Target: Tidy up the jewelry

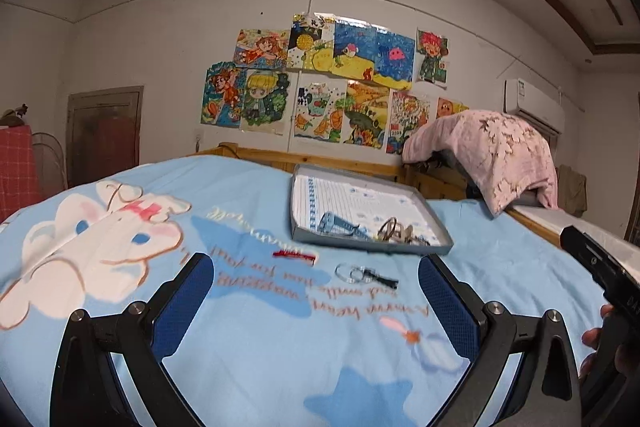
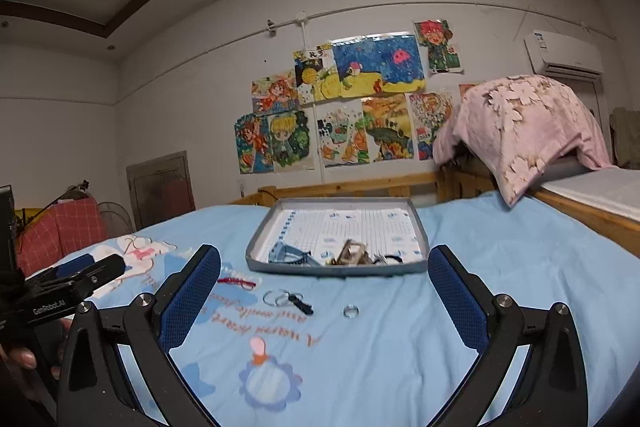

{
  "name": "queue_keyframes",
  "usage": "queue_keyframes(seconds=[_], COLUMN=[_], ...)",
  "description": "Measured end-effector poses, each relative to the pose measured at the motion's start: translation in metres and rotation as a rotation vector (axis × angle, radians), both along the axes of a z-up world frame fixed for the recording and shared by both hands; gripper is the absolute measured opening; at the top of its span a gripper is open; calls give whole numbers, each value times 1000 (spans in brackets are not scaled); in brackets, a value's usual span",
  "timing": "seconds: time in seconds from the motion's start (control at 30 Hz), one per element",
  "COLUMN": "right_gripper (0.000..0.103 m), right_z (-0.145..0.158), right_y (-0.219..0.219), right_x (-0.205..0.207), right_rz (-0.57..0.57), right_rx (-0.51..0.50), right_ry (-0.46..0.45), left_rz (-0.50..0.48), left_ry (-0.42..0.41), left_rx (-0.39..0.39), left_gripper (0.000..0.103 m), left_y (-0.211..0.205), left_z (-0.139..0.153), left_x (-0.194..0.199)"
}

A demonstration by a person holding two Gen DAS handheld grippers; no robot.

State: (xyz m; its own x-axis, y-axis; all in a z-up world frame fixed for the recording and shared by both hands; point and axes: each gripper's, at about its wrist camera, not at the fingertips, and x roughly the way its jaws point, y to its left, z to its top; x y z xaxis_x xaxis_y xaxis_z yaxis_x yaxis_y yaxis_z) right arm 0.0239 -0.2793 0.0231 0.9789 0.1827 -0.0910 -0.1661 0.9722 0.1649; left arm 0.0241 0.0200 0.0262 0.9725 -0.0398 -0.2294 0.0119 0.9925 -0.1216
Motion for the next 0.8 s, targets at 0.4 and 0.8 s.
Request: queue_keyframes(seconds=[0.4,0.8], right_gripper=[102,102], right_z=[-24,-15], right_y=[4,1], right_x=[-14,-1], right_rz=[-14,-27], right_rx=[-18,-26], right_ry=[95,85], left_rz=[15,63], left_ry=[51,98], left_rx=[-4,-20], left_gripper=[103,103], left_y=[6,22], left_z=[-15,-9], left_x=[-18,8])
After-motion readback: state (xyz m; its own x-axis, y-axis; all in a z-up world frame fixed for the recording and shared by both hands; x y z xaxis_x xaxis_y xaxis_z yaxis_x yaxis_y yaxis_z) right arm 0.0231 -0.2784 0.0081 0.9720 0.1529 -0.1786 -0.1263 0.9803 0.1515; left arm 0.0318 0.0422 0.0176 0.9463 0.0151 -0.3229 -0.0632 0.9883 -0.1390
